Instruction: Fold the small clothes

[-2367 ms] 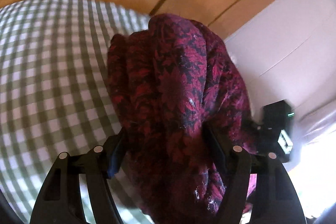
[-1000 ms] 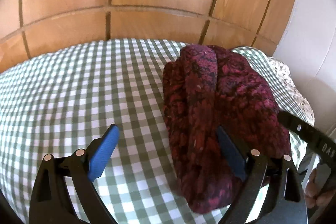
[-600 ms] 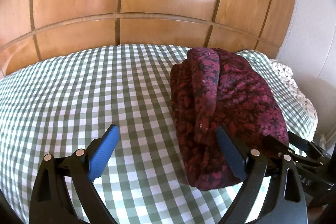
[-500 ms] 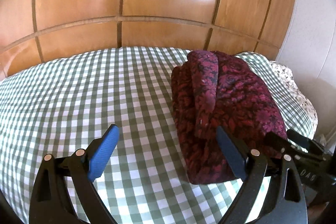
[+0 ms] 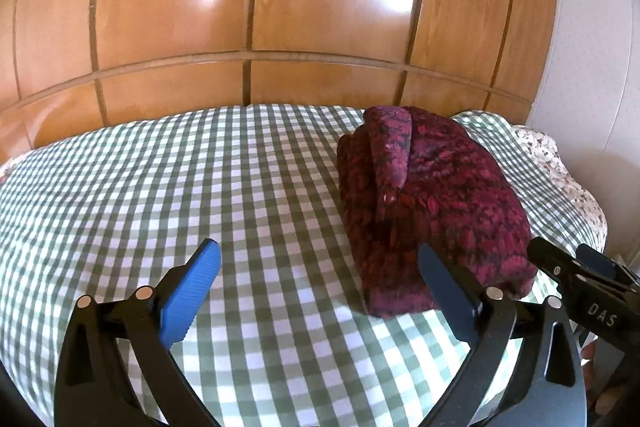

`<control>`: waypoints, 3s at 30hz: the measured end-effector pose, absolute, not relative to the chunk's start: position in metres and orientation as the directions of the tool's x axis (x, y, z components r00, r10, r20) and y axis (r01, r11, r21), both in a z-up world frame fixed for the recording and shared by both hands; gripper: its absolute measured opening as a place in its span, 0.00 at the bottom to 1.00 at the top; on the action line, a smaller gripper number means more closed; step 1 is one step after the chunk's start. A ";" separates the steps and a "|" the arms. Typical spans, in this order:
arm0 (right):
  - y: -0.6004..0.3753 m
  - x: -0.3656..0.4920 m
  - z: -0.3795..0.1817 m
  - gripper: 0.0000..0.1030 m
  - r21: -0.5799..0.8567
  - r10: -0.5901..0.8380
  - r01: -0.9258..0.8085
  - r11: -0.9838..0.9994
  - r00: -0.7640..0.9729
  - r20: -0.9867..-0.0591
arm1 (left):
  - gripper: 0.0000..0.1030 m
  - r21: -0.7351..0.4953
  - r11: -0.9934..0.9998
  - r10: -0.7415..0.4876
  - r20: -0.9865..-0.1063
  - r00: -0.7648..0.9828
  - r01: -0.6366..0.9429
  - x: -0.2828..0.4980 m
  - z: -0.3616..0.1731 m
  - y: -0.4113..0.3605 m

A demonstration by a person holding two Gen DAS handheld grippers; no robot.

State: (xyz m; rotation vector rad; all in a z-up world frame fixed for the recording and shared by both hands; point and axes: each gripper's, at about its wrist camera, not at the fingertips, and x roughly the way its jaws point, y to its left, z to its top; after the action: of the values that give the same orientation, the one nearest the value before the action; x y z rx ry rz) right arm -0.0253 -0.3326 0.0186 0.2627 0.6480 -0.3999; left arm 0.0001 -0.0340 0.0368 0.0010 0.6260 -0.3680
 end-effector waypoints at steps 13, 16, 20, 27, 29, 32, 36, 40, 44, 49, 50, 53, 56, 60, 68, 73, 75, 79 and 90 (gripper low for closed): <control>-0.309 -0.041 0.020 0.98 0.022 -0.376 0.483 0.875 0.707 -0.599 | 0.96 -0.081 0.941 -0.313 -0.573 0.758 0.328 -0.021 0.029 -0.024; -0.307 -0.041 0.019 0.98 0.012 -0.379 0.480 0.877 0.707 -0.597 | 0.96 -0.073 0.941 -0.313 -0.552 0.772 0.330 -0.025 0.032 -0.024; -0.306 -0.040 0.016 0.98 0.007 -0.380 0.479 0.878 0.705 -0.598 | 0.96 -0.063 0.945 -0.303 -0.549 0.779 0.322 -0.027 0.033 -0.026; -0.301 -0.040 0.011 0.98 -0.013 -0.390 0.477 0.879 0.702 -0.596 | 0.96 -0.046 0.958 -0.260 -0.557 0.789 0.283 -0.026 0.031 -0.025; -0.301 -0.041 0.011 0.98 -0.013 -0.393 0.480 0.877 0.702 -0.594 | 0.96 -0.047 0.959 -0.258 -0.562 0.786 0.281 -0.025 0.030 -0.025; -0.301 -0.040 0.009 0.98 -0.012 -0.393 0.481 0.877 0.702 -0.594 | 0.96 -0.042 0.960 -0.253 -0.564 0.786 0.278 -0.025 0.028 -0.026; -0.301 -0.039 0.005 0.98 -0.007 -0.383 0.474 0.880 0.702 -0.600 | 0.96 -0.040 0.960 -0.250 -0.569 0.783 0.278 -0.024 0.027 -0.026; -0.302 -0.038 0.001 0.98 0.002 -0.375 0.474 0.880 0.698 -0.611 | 0.96 -0.042 0.959 -0.254 -0.568 0.783 0.280 -0.024 0.027 -0.026; -0.303 -0.037 0.001 0.98 0.001 -0.374 0.472 0.882 0.700 -0.608 | 0.96 -0.047 0.958 -0.259 -0.567 0.782 0.283 -0.024 0.027 -0.025; -0.303 -0.036 0.001 0.98 0.011 -0.362 0.467 0.884 0.700 -0.615 | 0.96 -0.047 0.958 -0.260 -0.565 0.783 0.284 -0.024 0.027 -0.025; -0.302 -0.036 0.001 0.98 0.010 -0.362 0.467 0.884 0.700 -0.616 | 0.96 -0.045 0.958 -0.258 -0.565 0.784 0.283 -0.024 0.027 -0.025; -0.300 -0.035 0.001 0.98 0.008 -0.361 0.463 0.886 0.701 -0.615 | 0.96 -0.046 0.958 -0.259 -0.566 0.782 0.283 -0.025 0.026 -0.024; -0.299 -0.035 0.002 0.98 0.009 -0.359 0.461 0.888 0.703 -0.614 | 0.96 -0.049 0.957 -0.261 -0.570 0.779 0.285 -0.024 0.025 -0.022; -0.298 -0.036 0.002 0.98 0.010 -0.357 0.458 0.889 0.706 -0.612 | 0.96 -0.050 0.957 -0.260 -0.574 0.777 0.284 -0.024 0.024 -0.021; -0.299 -0.036 0.002 0.98 0.016 -0.353 0.456 0.890 0.710 -0.609 | 0.96 -0.049 0.956 -0.263 -0.573 0.776 0.288 -0.024 0.024 -0.019; -0.298 -0.036 0.003 0.98 0.020 -0.352 0.458 0.889 0.711 -0.609 | 0.96 -0.044 0.955 -0.265 -0.569 0.779 0.292 -0.026 0.025 -0.018; -0.299 -0.036 0.003 0.98 0.018 -0.351 0.455 0.891 0.712 -0.608 | 0.96 -0.044 0.955 -0.266 -0.567 0.779 0.294 -0.027 0.025 -0.017; -0.299 -0.037 0.003 0.98 0.019 -0.350 0.455 0.890 0.712 -0.609 | 0.96 -0.042 0.953 -0.270 -0.567 0.778 0.300 -0.027 0.026 -0.017; -0.302 -0.035 0.005 0.98 0.051 -0.324 0.442 0.896 0.727 -0.605 | 0.96 -0.047 0.954 -0.268 -0.576 0.772 0.296 -0.024 0.020 -0.016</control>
State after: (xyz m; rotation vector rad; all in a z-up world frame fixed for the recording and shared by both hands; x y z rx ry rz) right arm -0.0349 -0.3021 0.0050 0.1971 0.6276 -0.4249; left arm -0.0237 -0.0162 0.0204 0.0473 0.6174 -0.3061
